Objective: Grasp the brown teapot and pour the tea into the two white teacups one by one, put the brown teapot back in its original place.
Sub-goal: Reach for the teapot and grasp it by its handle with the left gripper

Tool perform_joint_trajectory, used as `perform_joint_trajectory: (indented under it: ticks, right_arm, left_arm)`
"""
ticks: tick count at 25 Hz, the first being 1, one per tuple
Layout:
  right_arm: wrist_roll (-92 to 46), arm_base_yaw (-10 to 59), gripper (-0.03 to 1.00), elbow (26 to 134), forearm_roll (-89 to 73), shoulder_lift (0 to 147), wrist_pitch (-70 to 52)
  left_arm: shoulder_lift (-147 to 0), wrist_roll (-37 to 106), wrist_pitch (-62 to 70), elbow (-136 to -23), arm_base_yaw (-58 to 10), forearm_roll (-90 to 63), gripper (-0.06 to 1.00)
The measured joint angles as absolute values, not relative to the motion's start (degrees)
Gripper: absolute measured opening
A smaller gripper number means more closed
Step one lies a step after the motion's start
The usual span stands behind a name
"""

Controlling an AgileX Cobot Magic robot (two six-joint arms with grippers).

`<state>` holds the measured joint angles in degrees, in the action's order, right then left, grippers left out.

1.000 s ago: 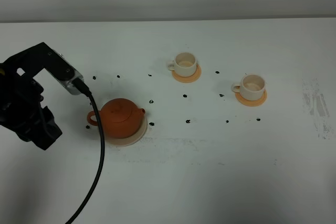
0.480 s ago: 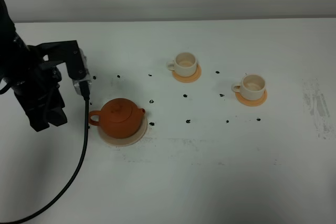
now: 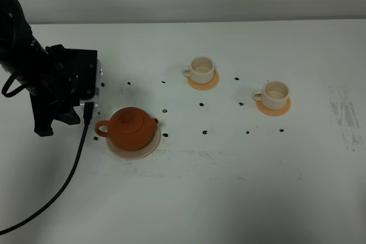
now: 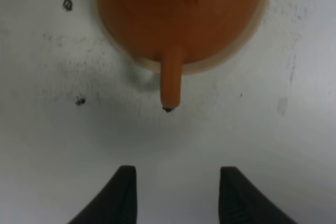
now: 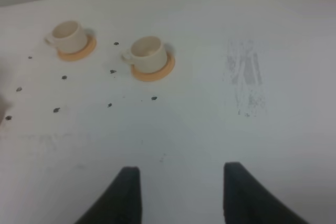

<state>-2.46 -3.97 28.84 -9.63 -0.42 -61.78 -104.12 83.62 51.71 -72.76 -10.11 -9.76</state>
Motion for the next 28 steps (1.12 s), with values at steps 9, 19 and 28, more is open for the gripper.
perform_joint_trajectory:
  ticks: [9,19,28]
  right_arm:
    - [-2.53,-3.97,0.39,28.84,-9.63,-0.42,-61.78]
    - [-2.47,-3.97,0.39,28.84,-9.63,-0.42,-61.76]
    - [-2.47,-3.97,0.39,28.84,-9.63,-0.42,-61.76]
  left_arm:
    - [-105.22,92.48,48.6,-72.76,-10.3,-13.67,0.4]
    - [-107.75,93.69,48.45,-72.76,-11.61,-13.75,0.4]
    - [-108.6,86.0,47.62,-72.76,-12.7,-10.78,0.4]
